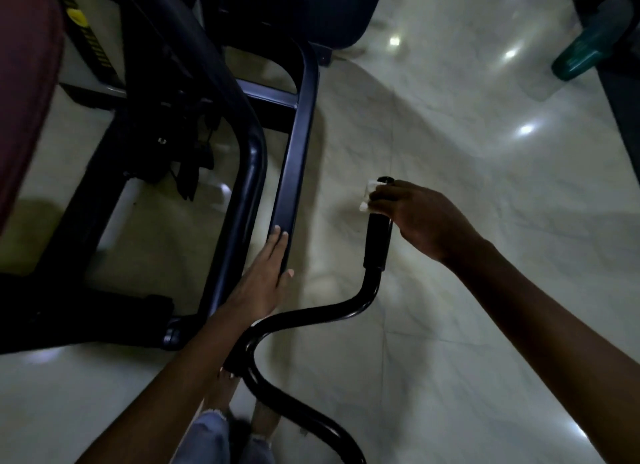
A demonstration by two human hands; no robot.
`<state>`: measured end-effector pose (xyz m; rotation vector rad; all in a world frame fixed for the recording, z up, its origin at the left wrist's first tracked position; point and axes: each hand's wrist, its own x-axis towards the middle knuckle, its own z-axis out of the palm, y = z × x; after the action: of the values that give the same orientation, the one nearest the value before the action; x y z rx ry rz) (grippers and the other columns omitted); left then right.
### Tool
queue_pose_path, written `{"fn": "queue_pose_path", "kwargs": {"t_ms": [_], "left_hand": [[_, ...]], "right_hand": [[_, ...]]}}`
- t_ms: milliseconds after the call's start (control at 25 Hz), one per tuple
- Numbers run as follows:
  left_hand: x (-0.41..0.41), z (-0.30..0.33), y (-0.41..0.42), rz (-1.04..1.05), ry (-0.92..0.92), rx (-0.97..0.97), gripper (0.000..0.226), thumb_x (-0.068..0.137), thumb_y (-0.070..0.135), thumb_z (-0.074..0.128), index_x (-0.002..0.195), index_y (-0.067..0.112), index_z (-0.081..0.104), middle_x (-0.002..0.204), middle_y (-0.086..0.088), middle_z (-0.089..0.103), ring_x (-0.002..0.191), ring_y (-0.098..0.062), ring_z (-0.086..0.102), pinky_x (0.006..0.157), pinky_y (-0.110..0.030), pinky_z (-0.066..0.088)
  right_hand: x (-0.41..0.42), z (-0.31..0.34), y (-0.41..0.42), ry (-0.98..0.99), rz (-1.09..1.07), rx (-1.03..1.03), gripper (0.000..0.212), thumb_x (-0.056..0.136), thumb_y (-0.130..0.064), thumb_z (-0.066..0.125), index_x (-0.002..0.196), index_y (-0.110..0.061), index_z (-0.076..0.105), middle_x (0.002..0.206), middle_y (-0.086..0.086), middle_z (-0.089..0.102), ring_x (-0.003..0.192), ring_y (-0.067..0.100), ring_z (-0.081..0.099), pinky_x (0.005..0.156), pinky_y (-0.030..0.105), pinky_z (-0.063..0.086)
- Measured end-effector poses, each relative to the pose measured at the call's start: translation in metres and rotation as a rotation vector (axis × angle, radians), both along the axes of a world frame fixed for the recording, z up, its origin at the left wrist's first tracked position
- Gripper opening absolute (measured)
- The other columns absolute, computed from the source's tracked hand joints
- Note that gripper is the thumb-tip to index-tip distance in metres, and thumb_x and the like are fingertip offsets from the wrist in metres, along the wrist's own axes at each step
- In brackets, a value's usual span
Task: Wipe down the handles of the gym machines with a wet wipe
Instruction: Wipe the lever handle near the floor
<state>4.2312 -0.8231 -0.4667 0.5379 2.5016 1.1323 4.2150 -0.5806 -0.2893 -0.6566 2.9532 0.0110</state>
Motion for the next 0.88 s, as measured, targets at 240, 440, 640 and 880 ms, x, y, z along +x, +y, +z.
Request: {"fn": "queue_pose_path", "kwargs": {"t_ms": [240, 440, 640, 880], "left_hand": [[0.077, 0.035, -0.033, 0.147, -0.033, -0.004, 0.067, 0.096, 0.054, 0.026, 0.145, 0.008, 0.032, 0.152, 0.000, 0.025, 0.142, -0.015, 0.024, 0.113, -0.015, 0.007], [0.137, 0.052, -0.018, 0.169, 0.045, -0.135, 0.068, 0.091, 0.055, 0.013, 0.148, 0.018, 0.003, 0.157, 0.002, 0.002, 0.145, -0.015, -0.003, 0.115, -0.025, -0.011], [0.182, 0.057, -0.001, 0.265, -0.023, -0.160, 0.073, 0.090, 0.053, 0.008, 0.151, 0.013, 0.004, 0.156, 0.001, -0.013, 0.143, -0.016, -0.018, 0.117, -0.039, -0.009], [0.234, 0.071, 0.021, 0.232, 0.023, 0.006, 0.078, 0.092, 0.064, 0.002, 0.143, 0.017, 0.036, 0.157, 0.001, 0.016, 0.145, -0.014, -0.012, 0.117, -0.046, 0.001]], "right_hand": [[0.088, 0.001, -0.037, 0.019, -0.111, -0.278, 0.050, 0.070, 0.013, 0.047, 0.108, -0.009, 0.070, 0.117, 0.011, 0.066, 0.106, 0.027, 0.064, 0.084, 0.042, 0.055], [0.186, 0.004, -0.074, -0.071, -0.031, -0.335, 0.051, 0.075, -0.009, 0.030, 0.104, -0.014, 0.072, 0.107, 0.006, 0.070, 0.095, 0.019, 0.068, 0.076, 0.026, 0.056], [0.257, -0.004, -0.087, -0.126, -0.039, -0.375, 0.035, 0.073, -0.015, 0.045, 0.094, -0.017, 0.073, 0.098, -0.003, 0.070, 0.088, 0.012, 0.068, 0.067, 0.018, 0.055], [0.324, -0.008, -0.083, -0.038, 0.116, -0.328, 0.051, 0.065, -0.009, 0.034, 0.094, -0.016, 0.075, 0.105, -0.001, 0.071, 0.106, 0.010, 0.049, 0.073, 0.015, 0.051]]}}
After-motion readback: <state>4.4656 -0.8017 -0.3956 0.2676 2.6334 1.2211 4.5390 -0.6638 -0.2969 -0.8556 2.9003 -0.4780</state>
